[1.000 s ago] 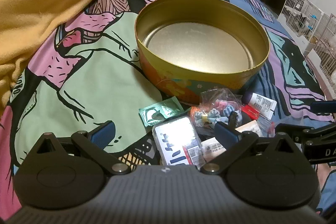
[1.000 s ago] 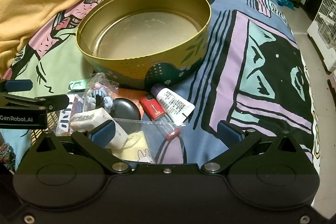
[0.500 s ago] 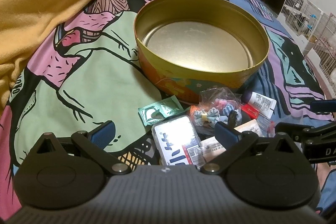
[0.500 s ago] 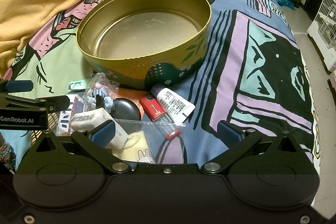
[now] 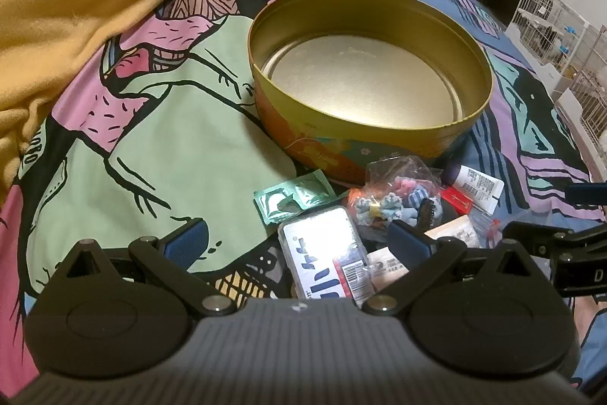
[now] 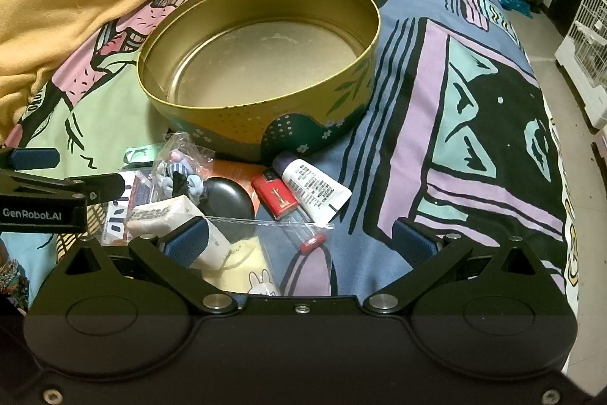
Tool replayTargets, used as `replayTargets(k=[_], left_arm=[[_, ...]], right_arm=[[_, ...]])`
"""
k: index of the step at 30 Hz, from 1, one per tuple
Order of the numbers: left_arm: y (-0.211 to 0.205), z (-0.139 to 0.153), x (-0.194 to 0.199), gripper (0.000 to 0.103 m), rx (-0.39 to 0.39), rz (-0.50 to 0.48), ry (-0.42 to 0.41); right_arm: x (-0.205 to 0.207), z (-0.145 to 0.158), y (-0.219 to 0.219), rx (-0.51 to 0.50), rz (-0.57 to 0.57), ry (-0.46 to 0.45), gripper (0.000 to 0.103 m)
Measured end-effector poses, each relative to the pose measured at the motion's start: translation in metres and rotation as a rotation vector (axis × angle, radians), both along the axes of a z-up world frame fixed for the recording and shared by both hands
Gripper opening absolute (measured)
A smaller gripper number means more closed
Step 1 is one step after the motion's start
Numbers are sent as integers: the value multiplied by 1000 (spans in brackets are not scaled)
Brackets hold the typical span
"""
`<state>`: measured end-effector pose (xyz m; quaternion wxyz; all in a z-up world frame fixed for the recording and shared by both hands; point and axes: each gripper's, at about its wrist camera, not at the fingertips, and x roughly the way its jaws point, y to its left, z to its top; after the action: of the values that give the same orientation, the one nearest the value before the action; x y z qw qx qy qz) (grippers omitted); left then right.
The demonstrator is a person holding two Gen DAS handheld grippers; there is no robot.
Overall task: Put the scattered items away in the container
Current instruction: 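Move the left tool toward the clear plastic bag of trinkets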
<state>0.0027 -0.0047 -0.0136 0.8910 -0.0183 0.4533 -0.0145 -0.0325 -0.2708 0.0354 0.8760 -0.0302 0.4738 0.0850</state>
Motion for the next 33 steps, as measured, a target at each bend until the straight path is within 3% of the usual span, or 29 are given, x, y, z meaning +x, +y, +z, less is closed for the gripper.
replayTargets(k=[33], left_arm=[[4, -3, 2, 103, -21, 13, 26]], right_arm=[[1, 0, -6, 14, -27, 1, 103]])
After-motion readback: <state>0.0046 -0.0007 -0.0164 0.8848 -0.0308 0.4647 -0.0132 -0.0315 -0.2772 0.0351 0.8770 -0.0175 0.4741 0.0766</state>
